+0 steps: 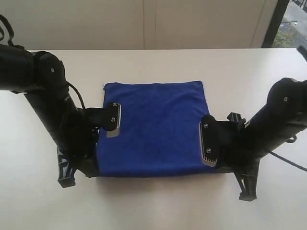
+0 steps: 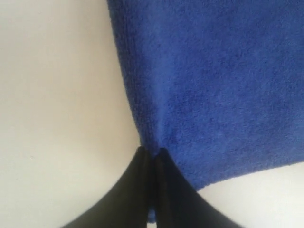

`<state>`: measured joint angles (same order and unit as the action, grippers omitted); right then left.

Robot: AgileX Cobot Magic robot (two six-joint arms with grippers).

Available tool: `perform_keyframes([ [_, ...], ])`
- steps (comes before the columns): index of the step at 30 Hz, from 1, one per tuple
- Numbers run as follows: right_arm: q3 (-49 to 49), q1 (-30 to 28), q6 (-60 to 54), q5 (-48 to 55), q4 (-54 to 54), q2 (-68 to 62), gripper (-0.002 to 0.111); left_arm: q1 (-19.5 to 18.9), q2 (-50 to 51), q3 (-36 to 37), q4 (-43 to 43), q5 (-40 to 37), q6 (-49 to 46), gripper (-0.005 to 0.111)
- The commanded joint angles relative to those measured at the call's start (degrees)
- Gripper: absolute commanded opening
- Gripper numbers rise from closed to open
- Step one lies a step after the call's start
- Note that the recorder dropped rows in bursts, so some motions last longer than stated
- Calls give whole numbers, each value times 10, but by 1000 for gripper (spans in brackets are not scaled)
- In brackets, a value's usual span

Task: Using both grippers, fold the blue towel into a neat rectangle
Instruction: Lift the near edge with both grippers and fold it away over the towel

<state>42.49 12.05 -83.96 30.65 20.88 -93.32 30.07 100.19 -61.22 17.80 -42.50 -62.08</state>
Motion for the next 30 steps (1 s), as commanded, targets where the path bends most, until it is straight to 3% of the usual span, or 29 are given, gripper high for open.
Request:
perform_keyframes([
  [1, -13, 1, 5, 20, 1, 38, 0, 3, -30, 6, 6, -62, 15, 0],
  [10, -61, 30, 33, 42, 3, 102, 0, 7, -42, 6, 20, -155, 49, 0],
  [16, -72, 35, 48, 21, 1, 138, 0, 21, -42, 6, 16, -159, 60, 0],
  [22, -71, 35, 49, -34, 1, 172, 0, 21, -60, 4, -1, -129, 74, 0],
  [30, -66, 35, 49, -132, 0, 171, 0, 21, -86, 4, -66, -2, 118, 0],
])
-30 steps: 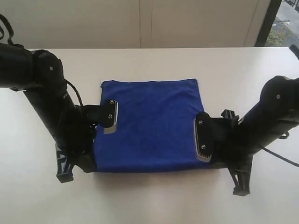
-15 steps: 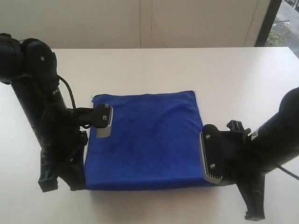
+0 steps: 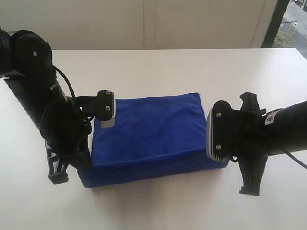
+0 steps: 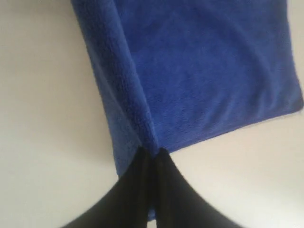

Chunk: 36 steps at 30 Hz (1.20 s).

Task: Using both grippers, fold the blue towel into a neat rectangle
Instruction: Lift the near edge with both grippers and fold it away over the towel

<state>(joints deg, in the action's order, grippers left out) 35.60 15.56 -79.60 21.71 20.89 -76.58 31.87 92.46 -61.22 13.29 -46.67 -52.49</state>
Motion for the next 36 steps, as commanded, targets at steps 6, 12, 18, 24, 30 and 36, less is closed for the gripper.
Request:
perform_keyframes([
  [6, 42, -2, 5, -52, 0, -12, 0, 3, -9, -15, -86, 83, 84, 0],
  [12, 93, -2, 5, -82, -7, -77, 0, 3, -3, -65, -140, 111, 121, 0],
  [18, 131, -9, 6, -109, -7, -117, 0, 1, 20, -86, -163, 161, 129, 0],
  [24, 176, -36, 6, -131, -7, -161, 0, -8, 41, -104, -232, 199, 180, 0],
  [30, 230, -36, 3, -168, -7, -220, 0, -35, 66, -131, -235, 233, 180, 0],
  [36, 283, -36, 3, -181, -7, -264, 0, -54, 86, -143, -240, 267, 180, 0],
])
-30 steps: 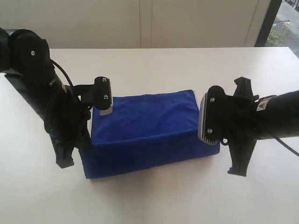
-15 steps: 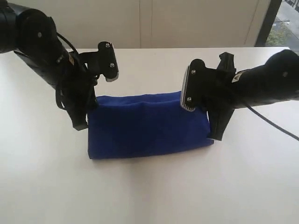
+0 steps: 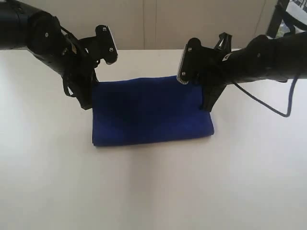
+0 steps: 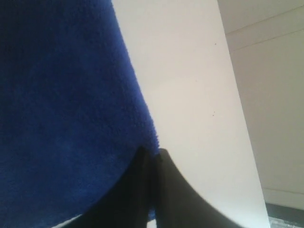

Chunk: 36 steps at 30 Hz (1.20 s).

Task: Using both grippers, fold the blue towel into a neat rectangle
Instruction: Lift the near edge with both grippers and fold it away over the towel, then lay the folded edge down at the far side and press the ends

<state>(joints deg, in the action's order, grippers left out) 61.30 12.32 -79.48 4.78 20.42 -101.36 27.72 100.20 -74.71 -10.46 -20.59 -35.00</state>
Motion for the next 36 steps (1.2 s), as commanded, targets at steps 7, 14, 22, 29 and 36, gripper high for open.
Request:
perform_keyframes([
  [7, 73, -4, 2, -23, -2, -63, 0, -25, 39, -29, -7, 36, -3, 0],
  [14, 86, -6, 2, -48, -2, -97, 0, -25, 67, -34, -7, 82, -9, 0],
  [22, 87, -16, 2, -68, -2, -120, 0, -25, 86, -34, -8, 106, -9, 0],
  [29, 87, -16, 1, -71, -2, -132, 19, -25, 86, -34, -8, 117, -9, 5],
  [36, 87, -16, 2, -105, 5, -132, 45, -25, 86, -34, -9, 120, -9, 46],
])
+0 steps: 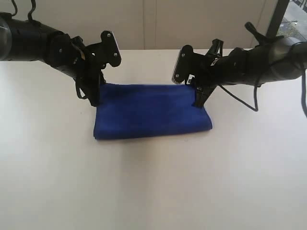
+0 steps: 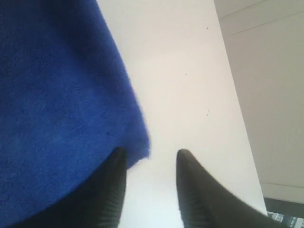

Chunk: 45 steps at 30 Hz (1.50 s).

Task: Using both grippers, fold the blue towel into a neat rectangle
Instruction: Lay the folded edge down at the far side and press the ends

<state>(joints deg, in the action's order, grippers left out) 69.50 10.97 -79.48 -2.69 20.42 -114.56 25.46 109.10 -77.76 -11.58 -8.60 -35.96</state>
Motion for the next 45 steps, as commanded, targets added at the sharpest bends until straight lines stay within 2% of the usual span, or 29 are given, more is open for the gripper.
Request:
perform_keyframes([
  [1, 5, -2, 2, -37, 5, 0, 48, -3, -3, -3, 2, 0, 0, 47],
  [4, 5, -2, 2, -50, 7, 0, 54, -3, -3, -3, 2, 0, 2, 48],
  [6, 5, -2, 12, -52, 7, 2, 55, -3, -3, -3, 2, 0, 6, 48],
  [11, 4, -2, 145, -49, 58, 22, 51, -16, -4, -3, 2, -15, 113, 48],
  [13, 4, -2, 188, -40, 100, 38, 44, -28, -7, -4, 2, -49, 169, 44],
  [15, 4, -2, 199, -18, 124, 55, 33, -37, -8, -8, 2, -87, 213, 35],
  [19, 4, -5, 224, 64, 124, 89, 6, -54, -17, -12, 7, -150, 285, 12],
  [20, 4, -12, 272, 107, 126, 99, 0, -54, -22, -14, 20, -172, 300, 0],
  [23, 9, -41, 373, 186, 109, 104, 0, -54, -31, -18, 73, -191, 309, 0],
  [25, 26, -64, 472, 267, 47, 103, 0, -55, -31, -38, 83, -215, 364, 0],
  [27, 73, -66, 625, 365, -102, 99, 0, -69, -21, -92, 83, -270, 416, 0],
  [28, 91, -66, 666, 395, -134, 97, 0, -77, -11, -114, 84, -302, 430, 0],
  [30, 127, -66, 683, 452, -146, 84, 0, -94, 11, -151, 97, -352, 442, 0],
  [33, 132, -66, 683, 470, -147, 37, 0, -102, 51, -155, 166, -375, 415, 0],
  [45, 131, -63, 710, 465, -144, -39, 0, -100, 128, -155, 224, -301, 401, 0],
])
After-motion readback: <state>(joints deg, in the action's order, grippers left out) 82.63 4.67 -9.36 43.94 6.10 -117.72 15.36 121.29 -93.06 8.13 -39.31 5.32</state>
